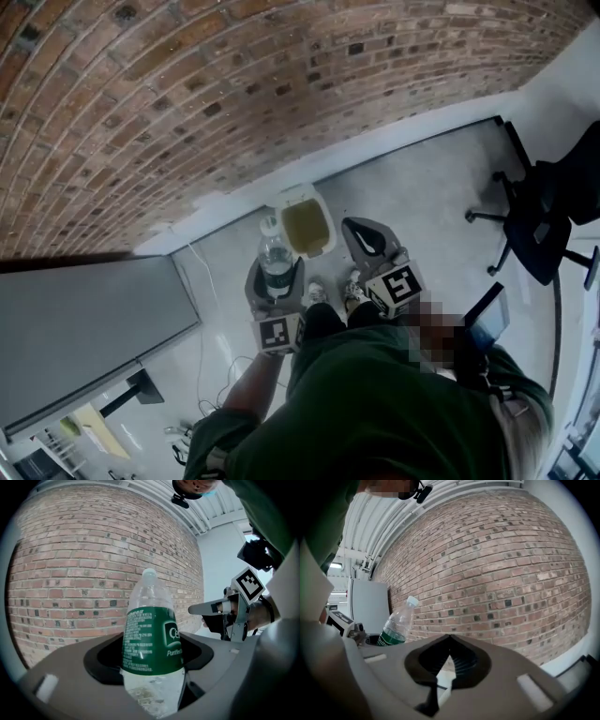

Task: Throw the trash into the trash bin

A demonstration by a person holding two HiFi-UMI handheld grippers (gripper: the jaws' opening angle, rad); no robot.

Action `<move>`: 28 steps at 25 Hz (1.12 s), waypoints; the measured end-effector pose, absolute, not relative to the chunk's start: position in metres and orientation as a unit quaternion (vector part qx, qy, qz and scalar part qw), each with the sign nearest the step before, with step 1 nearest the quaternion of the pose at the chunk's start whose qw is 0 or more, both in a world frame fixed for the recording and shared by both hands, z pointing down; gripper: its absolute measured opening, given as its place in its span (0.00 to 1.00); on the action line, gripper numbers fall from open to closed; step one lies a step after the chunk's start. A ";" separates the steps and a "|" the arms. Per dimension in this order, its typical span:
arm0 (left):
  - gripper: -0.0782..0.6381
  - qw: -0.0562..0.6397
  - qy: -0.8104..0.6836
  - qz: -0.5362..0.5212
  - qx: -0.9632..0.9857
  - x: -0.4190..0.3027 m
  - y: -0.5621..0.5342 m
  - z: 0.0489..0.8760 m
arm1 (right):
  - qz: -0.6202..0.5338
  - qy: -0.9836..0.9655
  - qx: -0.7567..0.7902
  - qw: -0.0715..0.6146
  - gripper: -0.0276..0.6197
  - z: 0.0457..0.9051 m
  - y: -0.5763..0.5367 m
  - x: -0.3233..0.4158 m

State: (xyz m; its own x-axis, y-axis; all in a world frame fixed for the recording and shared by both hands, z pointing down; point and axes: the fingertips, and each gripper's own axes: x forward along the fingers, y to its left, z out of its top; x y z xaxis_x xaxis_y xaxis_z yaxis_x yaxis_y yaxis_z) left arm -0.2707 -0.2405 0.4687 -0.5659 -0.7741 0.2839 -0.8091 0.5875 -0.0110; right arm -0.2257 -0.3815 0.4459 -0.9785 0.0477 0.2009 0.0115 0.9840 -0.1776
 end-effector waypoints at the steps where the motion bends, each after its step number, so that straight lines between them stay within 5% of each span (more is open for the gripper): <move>1: 0.57 0.127 -0.881 0.072 0.451 -0.275 -0.242 0.473 | 0.088 -0.990 -0.016 0.107 0.05 0.450 -0.382 -0.231; 28: 0.57 0.216 -0.806 0.144 0.532 -0.338 -0.275 0.697 | 0.093 -0.962 -0.013 0.257 0.05 0.662 -0.372 -0.318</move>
State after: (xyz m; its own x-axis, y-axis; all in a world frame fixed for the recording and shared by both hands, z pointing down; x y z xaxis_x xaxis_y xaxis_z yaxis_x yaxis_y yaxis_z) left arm -0.3381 -0.2747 0.6975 -0.3413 -0.7948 0.5018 -0.9194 0.3933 -0.0024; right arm -0.3180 -0.3720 0.6621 -0.8680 0.0722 0.4913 -0.0231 0.9824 -0.1852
